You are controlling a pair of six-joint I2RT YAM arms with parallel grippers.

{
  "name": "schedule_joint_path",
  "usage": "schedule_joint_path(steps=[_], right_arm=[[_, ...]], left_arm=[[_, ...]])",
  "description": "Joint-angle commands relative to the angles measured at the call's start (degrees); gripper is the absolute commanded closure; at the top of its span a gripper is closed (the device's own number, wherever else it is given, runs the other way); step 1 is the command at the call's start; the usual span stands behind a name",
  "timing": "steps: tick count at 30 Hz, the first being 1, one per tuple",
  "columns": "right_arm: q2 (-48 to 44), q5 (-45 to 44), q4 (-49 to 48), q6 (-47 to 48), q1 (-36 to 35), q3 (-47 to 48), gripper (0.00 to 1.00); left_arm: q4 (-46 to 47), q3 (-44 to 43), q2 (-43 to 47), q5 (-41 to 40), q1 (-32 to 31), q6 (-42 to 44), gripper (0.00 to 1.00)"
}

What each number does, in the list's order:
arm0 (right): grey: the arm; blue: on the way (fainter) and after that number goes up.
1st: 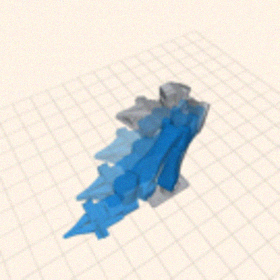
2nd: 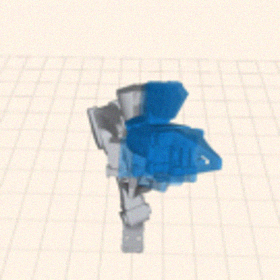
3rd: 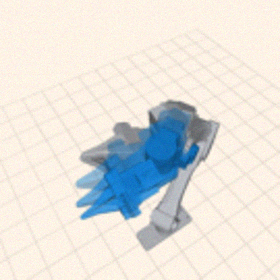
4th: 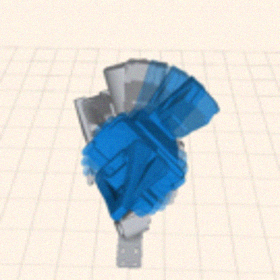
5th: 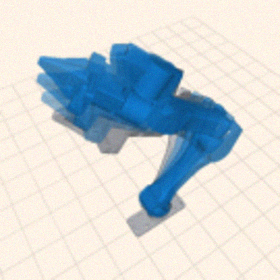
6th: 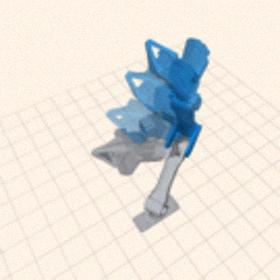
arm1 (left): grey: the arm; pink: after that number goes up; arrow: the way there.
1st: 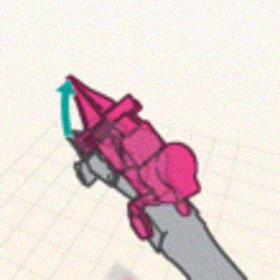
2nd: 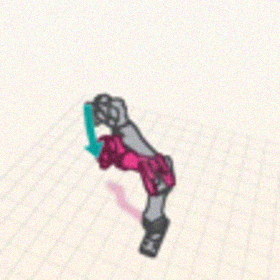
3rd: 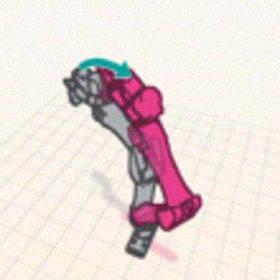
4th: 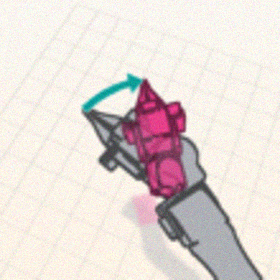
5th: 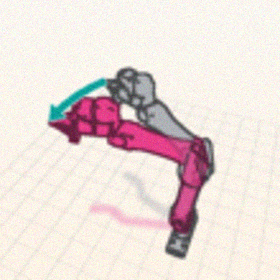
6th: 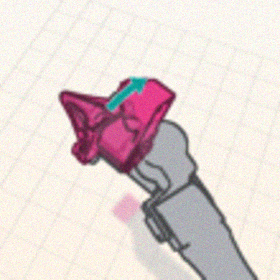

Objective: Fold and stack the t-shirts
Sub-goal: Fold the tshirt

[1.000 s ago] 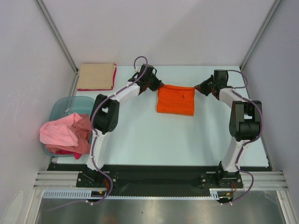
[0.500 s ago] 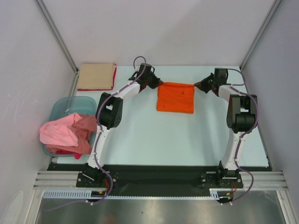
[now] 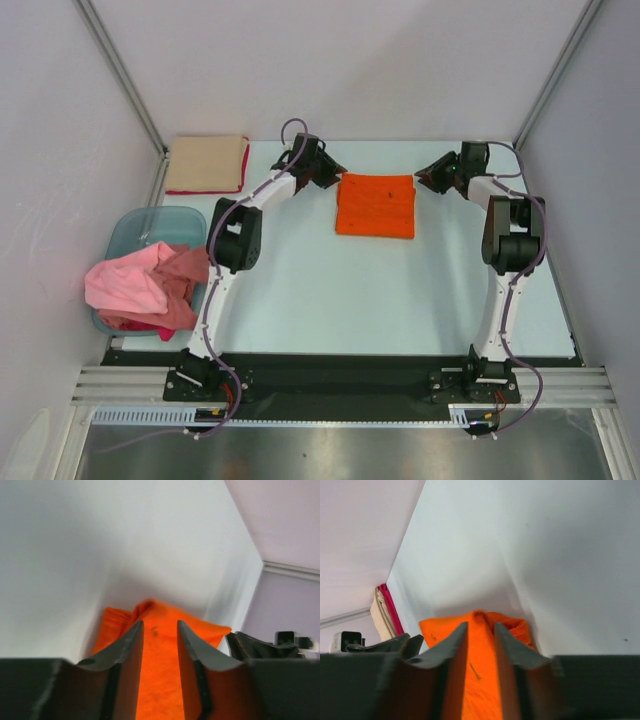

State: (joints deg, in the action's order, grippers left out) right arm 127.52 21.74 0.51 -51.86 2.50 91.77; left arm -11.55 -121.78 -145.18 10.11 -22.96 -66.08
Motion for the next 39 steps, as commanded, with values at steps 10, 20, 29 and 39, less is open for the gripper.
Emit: schedule_joint_path(steps=[10,20,29,39], right_arm=[[-10.7,16.7,-12.1,11.6,1.7,-10.4,0.35],[5.3,22.0,-40.0,-9.2,-2.3,-11.2,0.75],[11.9,16.1,-29.1,-6.3,1.9,-5.6,0.81],[-2.8,14.6,-14.1,6.3,5.1,-10.1,0.77]], left_arm=[[10.2,15.5,17.6,2.0,-0.5,17.4,0.38],[32.5,13.8,2.7,12.3,-3.2,4.6,0.56],[24.6,2.5,-8.3,9.0,1.0,2.5,0.56],[19.0,12.5,9.3,14.0,3.5,14.3,0.42]])
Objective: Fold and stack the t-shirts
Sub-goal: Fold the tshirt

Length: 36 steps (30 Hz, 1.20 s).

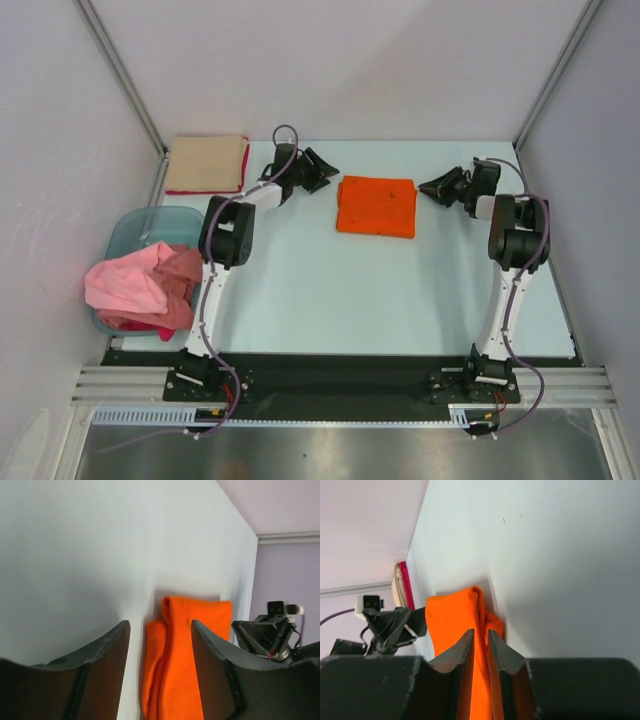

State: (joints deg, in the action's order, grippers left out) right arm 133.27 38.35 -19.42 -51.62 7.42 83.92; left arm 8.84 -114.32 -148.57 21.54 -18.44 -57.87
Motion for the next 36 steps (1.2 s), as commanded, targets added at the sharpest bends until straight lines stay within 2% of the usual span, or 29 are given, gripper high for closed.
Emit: schedule_joint_path(steps=[1,2,3,5,6,9,11,14,17,19,23,27,30,31,33,34,35,36], right_arm=[[-12.5,-2.8,7.4,7.5,0.1,-3.7,0.77],[-14.9,-3.1,7.6,7.9,0.0,-5.1,0.75],[-16.9,-3.4,7.4,8.1,0.0,-8.2,0.74],[-22.1,-3.4,6.3,7.7,-0.2,-11.4,0.71],[-23.2,-3.0,5.6,7.2,-0.9,-13.1,0.7],[-24.9,0.0,1.1,4.4,-4.1,-17.7,0.67],[-23.9,0.8,-2.3,1.5,-5.9,-20.0,0.66],[-19.3,3.3,-13.2,-3.7,-8.7,-23.8,0.66],[-13.0,4.6,-18.5,-6.7,-9.4,-25.1,0.67],[-9.5,5.9,-22.0,-8.2,-8.8,-26.3,0.68],[-10.7,6.1,-25.4,-7.5,-3.4,-33.1,0.69],[-17.0,5.3,-18.2,-1.1,1.1,-37.7,0.69],[-25.1,0.1,-5.2,8.4,2.2,-38.7,0.67],[-27.0,-1.2,0.7,10.5,2.1,-38.6,0.66],[-32.6,-5.5,8.0,15.4,0.2,-38.3,0.61],[-34.3,-7.5,11.0,17.1,-1.3,-37.2,0.57],[-36.4,-9.8,13.6,21.3,-2.7,-36.4,0.53],[-39.5,-15.4,18.5,23.1,-6.7,-35.6,0.48]], left_arm=[[-0.2,7.7,14.9,3.5,-1.2,6.1,0.42],[3.6,10.8,17.0,4.7,-1.2,5.4,0.44],[6.3,17.7,21.3,6.0,-1.4,3.0,0.45],[14.7,24.5,24.6,6.8,-2.0,0.8,0.47],[15.9,28.3,25.7,6.8,-2.7,0.5,0.49],[17.1,31.1,26.3,6.7,-6.7,0.2,0.51],[18.5,30.8,23.2,8.2,-8.4,-1.3,0.53],[21.9,30.7,18.1,8.5,-10.7,-4.3,0.54],[16.0,27.2,13.8,7.6,-10.8,-1.7,0.55],[8.3,23.5,11.8,7.6,-10.0,1.5,0.56],[4.1,26.5,13.3,6.3,-7.8,6.9,0.57],[1.7,34.7,20.0,5.4,-3.6,13.6,0.56],[1.7,41.6,29.5,4.0,-1.9,15.1,0.54],[1.6,43.4,36.0,1.5,-1.7,15.2,0.54],[0.8,49.9,43.5,-3.4,-2.0,12.5,0.53],[0.6,52.5,50.8,-8.9,-2.2,10.8,0.52],[0.3,54.9,54.6,-11.4,-2.6,9.4,0.48],[-0.8,58.0,57.5,-13.6,-3.4,6.7,0.46]])
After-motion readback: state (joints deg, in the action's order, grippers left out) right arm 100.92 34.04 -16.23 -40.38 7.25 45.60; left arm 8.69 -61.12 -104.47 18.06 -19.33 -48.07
